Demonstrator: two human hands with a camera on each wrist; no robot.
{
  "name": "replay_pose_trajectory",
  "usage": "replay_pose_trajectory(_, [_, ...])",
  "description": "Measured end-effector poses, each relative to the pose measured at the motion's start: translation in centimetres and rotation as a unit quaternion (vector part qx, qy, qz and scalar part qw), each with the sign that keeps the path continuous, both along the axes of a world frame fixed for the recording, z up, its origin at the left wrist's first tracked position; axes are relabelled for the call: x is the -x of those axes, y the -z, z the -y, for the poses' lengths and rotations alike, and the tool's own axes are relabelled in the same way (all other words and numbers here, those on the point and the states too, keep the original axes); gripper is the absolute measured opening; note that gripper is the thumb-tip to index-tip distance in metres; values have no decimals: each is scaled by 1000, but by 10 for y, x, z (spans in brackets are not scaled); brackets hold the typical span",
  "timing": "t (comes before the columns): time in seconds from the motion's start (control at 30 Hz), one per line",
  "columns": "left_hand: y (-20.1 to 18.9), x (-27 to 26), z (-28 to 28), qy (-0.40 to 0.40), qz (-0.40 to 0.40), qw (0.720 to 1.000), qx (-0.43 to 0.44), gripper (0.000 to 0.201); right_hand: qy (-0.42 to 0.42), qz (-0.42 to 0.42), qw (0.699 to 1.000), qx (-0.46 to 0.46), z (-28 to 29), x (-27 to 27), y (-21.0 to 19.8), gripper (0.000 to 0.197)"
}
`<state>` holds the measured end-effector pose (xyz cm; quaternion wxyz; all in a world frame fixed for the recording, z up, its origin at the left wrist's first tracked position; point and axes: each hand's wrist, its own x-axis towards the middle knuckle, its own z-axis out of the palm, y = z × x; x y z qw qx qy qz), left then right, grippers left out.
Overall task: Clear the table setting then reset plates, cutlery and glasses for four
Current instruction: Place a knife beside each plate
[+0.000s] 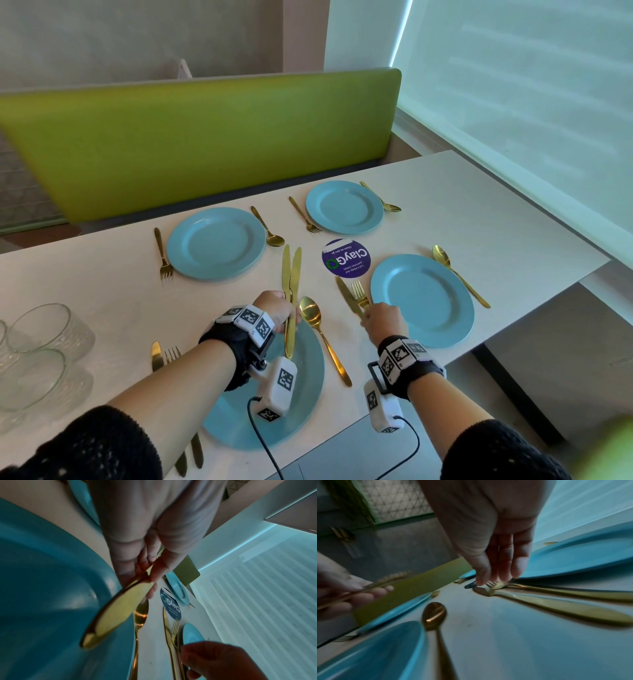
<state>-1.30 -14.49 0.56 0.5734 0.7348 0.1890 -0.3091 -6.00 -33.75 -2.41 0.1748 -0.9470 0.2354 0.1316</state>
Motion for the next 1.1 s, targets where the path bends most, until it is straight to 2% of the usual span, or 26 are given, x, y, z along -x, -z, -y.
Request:
replay_pose_trajectory(0.2, [3,4,-17,13,7,1000,-10,30,-142,77,985,-67,-59,-5,-12,27])
replay_pose_trajectory(0.3, [4,6,-32,49,15,998,-21,22,-205,125,966,-92,-92,-4,-13,31])
replay_pose_trajectory(0.47, [1,3,-62,111,38,993,-27,25,-286,203,934,-64,-127,4,-23,29])
replay_pose_trajectory(0.57, [-8,3,-81,147,40,988,-13,27,-318,192,926,-63,-138,1,-29,19])
replay_pose_trajectory(0.7, [-19,-2,-102,188,62,980,1,26,-376,237,896,-16,-153,-3,-46,6])
replay_pose_trajectory(0.8, [-23,-7,-113,157,65,984,57,14,-400,270,876,-2,-159,-13,-54,3])
replay_pose_trajectory(0.93, [-32,-22,-116,84,64,991,80,6,-395,275,875,49,-156,-34,-64,6])
replay_pose_trajectory(1.1, [-33,-61,-129,-55,74,994,58,22,-327,141,929,98,-136,-72,-82,24])
